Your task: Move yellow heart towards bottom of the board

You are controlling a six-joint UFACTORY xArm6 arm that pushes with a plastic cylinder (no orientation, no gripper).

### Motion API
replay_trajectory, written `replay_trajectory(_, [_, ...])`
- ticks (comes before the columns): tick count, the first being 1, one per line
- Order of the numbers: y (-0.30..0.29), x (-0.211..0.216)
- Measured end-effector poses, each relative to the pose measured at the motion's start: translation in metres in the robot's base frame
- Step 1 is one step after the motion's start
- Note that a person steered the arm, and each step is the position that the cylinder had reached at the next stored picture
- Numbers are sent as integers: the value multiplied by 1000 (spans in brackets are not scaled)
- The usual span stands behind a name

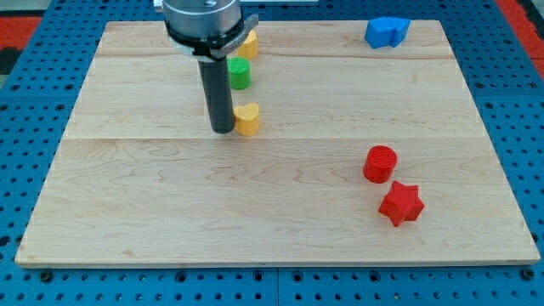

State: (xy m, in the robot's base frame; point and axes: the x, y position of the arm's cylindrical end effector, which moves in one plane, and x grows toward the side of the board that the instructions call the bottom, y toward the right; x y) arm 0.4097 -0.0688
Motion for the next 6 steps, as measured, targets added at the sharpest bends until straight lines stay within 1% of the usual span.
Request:
replay_trajectory(1, [11, -30])
replay_trajectory(2, [62, -30])
replay_trajectory(3, [69, -34])
replay_trajectory(4, [104, -10])
replay_trajectory(5, [115, 35])
replay_trajectory(6, [111, 63])
